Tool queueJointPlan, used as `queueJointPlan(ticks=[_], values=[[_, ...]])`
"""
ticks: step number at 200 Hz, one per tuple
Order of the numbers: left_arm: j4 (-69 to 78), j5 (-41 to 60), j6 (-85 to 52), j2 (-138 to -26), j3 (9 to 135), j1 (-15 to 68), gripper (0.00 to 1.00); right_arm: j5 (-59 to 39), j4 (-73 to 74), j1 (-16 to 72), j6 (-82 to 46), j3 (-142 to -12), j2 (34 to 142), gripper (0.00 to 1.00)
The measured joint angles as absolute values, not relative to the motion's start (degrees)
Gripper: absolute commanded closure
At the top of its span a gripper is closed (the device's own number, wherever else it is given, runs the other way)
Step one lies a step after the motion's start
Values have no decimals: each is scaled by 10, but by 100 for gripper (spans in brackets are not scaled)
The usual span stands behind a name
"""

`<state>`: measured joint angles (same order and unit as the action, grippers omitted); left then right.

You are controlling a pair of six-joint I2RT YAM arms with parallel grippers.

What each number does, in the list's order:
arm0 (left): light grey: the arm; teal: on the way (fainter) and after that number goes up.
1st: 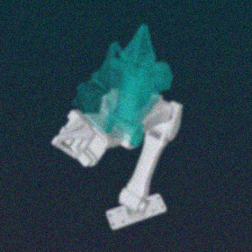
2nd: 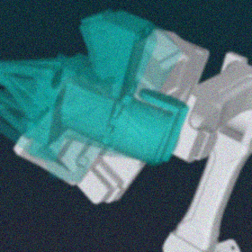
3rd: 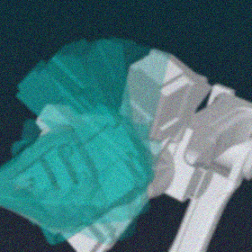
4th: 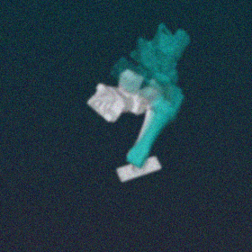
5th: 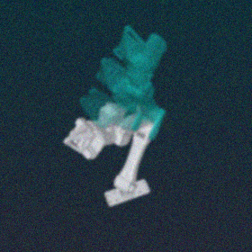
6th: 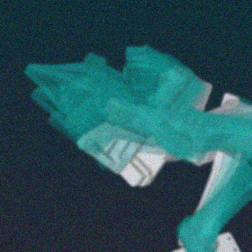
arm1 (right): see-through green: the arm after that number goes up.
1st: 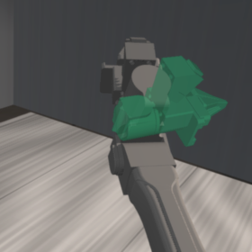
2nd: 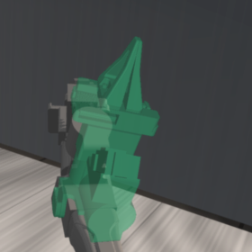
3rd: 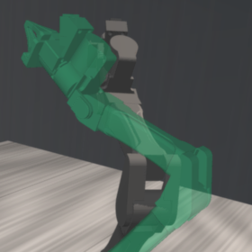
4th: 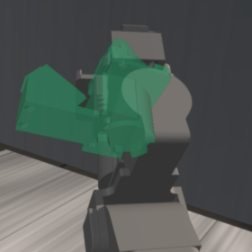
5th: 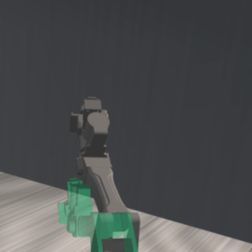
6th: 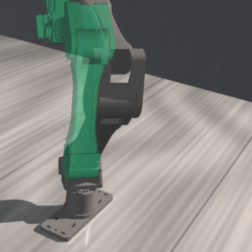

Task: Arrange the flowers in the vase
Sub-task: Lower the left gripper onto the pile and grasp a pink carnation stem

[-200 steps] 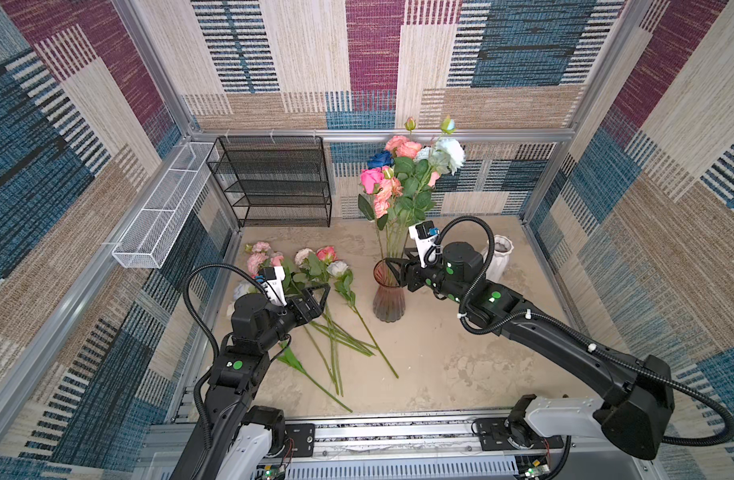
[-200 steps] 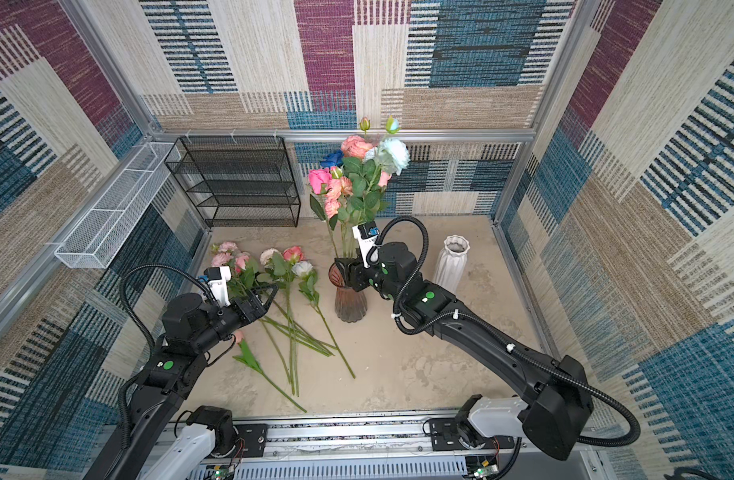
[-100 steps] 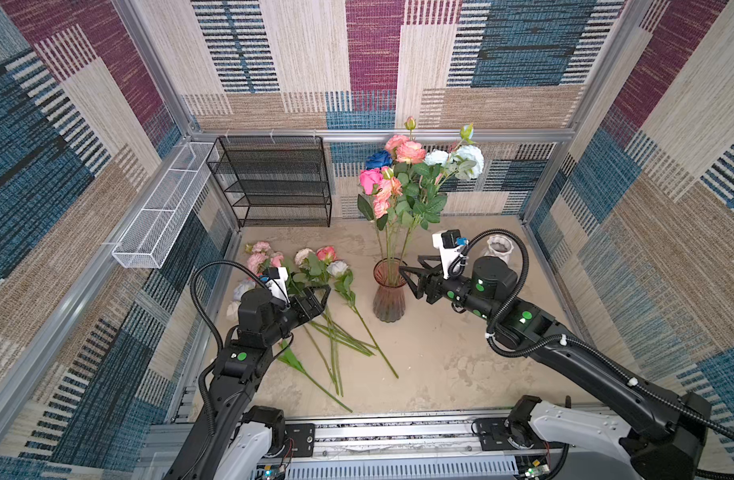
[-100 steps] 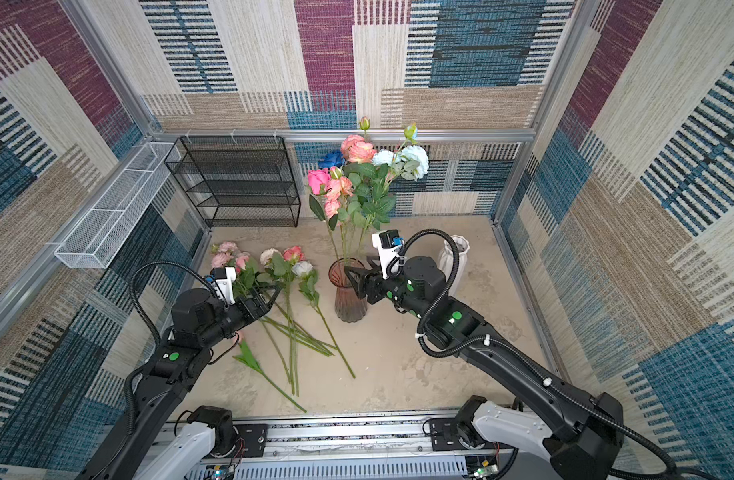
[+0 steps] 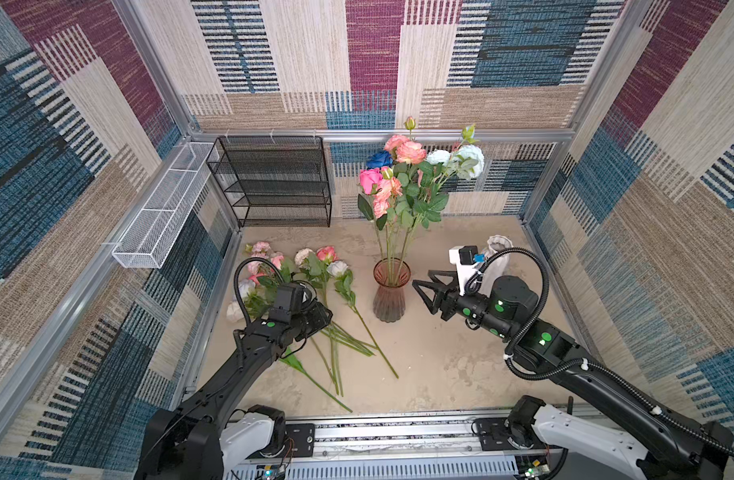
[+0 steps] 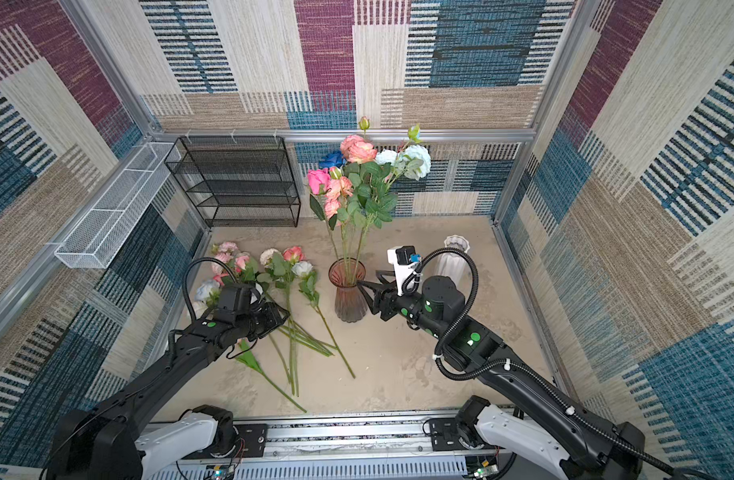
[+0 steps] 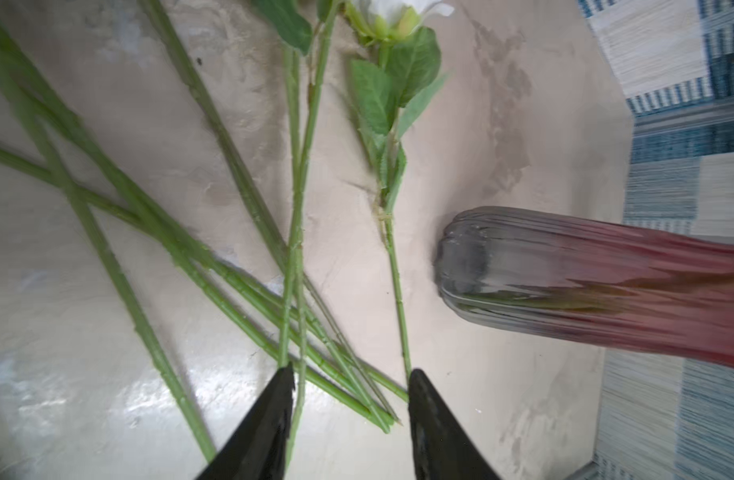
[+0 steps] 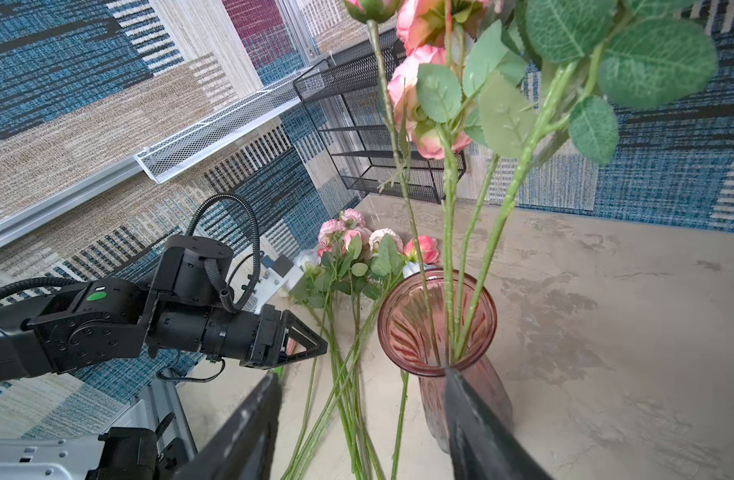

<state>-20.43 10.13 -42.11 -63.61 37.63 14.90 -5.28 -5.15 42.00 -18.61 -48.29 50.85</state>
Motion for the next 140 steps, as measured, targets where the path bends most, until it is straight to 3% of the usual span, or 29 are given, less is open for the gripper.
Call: queueJointPlan(ticks=[36, 140], values=[[-246, 7, -445, -617, 354, 149, 55, -43, -57, 420, -186, -475, 489, 36], [-198, -28, -453, -770, 343, 143, 91, -24, -70, 420, -186, -472, 471, 36]])
